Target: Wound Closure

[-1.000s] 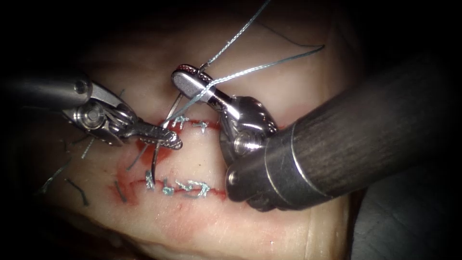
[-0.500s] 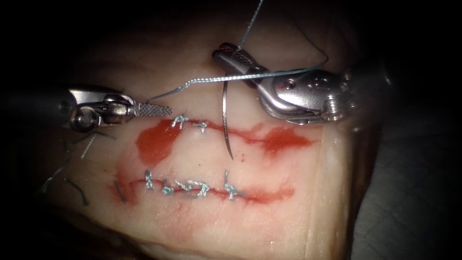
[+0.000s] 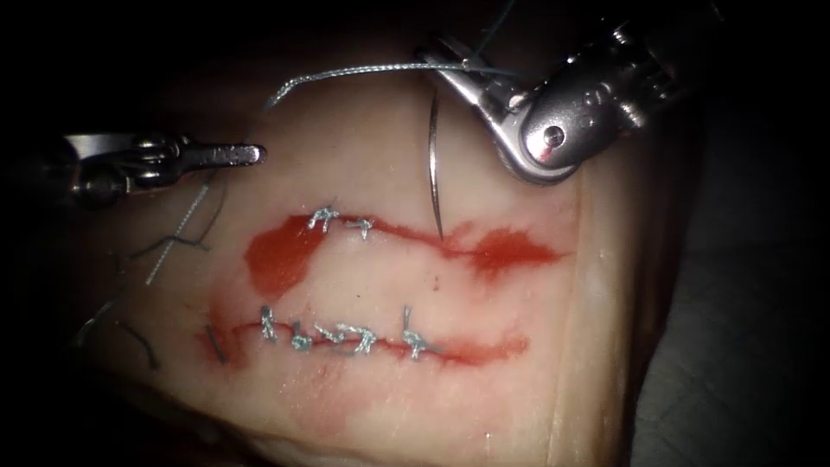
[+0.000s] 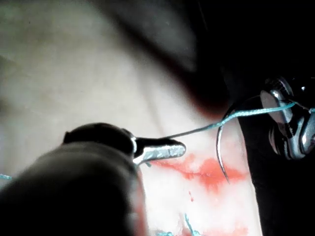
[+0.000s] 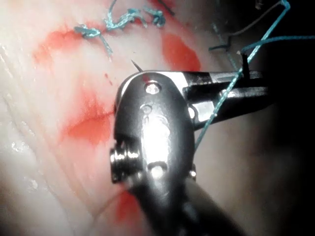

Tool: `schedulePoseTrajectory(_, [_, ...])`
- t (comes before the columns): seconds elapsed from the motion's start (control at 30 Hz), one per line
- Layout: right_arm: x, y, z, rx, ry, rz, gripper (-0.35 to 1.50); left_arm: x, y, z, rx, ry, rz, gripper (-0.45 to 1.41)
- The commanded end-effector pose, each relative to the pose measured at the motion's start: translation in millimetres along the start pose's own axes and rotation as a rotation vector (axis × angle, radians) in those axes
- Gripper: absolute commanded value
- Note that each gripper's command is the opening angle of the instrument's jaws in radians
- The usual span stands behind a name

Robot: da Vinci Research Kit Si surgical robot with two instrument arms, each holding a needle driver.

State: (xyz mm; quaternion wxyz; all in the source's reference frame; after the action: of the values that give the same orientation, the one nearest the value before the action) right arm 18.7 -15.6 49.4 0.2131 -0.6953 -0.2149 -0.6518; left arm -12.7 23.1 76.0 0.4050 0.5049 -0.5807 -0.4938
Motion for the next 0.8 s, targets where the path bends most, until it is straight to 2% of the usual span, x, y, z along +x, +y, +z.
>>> schedulePoseTrajectory(0.03, [0.4,0.7,0.7,0.038,0.029,-0.003,-0.35,-0.7,-0.2,0.2,-0.001,-0.004,-0.013,-0.45])
schedulePoseTrajectory(0.1, [0.5,0.6,0.7,0.125,0.099,0.002,-0.35,-2.1,-2.1,-0.4,0.026,-0.032,-0.044,-0.45])
schedulePoseTrajectory(0.13, [0.5,0.6,0.7,0.095,0.128,0.043,-0.35,-2.7,-3.0,-0.8,0.052,-0.053,-0.058,-0.45])
schedulePoseTrajectory(0.2, [0.5,0.5,0.9,-0.040,0.164,0.119,-0.35,-3.9,-4.8,-1.5,0.106,-0.105,-0.045,-0.45])
schedulePoseTrajectory(0.27, [0.5,0.4,1.2,-0.115,0.192,0.265,-0.35,-4.8,-6.0,-1.8,0.124,-0.130,-0.016,-0.45])
schedulePoseTrajectory(0.37, [0.1,0.6,1.4,-0.180,0.188,0.446,-0.35,-6.4,-8.3,-1.6,0.144,-0.109,0.051,-0.45])
schedulePoseTrajectory(0.4, [0.0,0.8,1.4,-0.197,0.199,0.475,-0.35,-6.6,-8.8,-1.1,0.132,-0.074,0.070,-0.45])
schedulePoseTrajectory(0.47, [-0.4,1.1,1.6,-0.225,0.203,0.507,-0.35,-6.5,-9.3,-0.2,0.063,-0.002,0.220,-0.45])
schedulePoseTrajectory(0.5, [-0.7,1.1,1.6,-0.211,0.208,0.510,-0.35,-6.1,-9.5,0.6,-0.001,0.069,0.369,-0.10])
schedulePoseTrajectory(0.53, [-1.3,1.1,1.8,-0.182,0.212,0.504,-0.35,-5.7,-9.5,1.2,-0.044,0.125,0.453,0.37])
schedulePoseTrajectory(0.6, [-2.1,0.9,1.9,-0.145,0.183,0.432,-0.35,-4.3,-9.4,2.3,-0.098,0.246,0.528,0.84])
schedulePoseTrajectory(0.67, [-2.2,0.7,2.0,-0.112,0.126,0.335,-0.35,-2.9,-9.3,3.0,-0.123,0.313,0.535,0.88])
schedulePoseTrajectory(0.7, [-2.1,0.6,1.9,-0.080,0.092,0.287,-0.35,-2.1,-9.3,3.2,-0.116,0.344,0.543,0.83])
schedulePoseTrajectory(0.73, [-1.9,0.6,1.9,-0.048,0.049,0.216,-0.35,-1.0,-9.3,3.5,-0.100,0.378,0.510,0.81])
schedulePoseTrajectory(0.8, [-1.4,0.4,1.8,-0.027,0.019,0.154,-0.35,0.5,-9.5,3.8,-0.067,0.426,0.441,0.76])
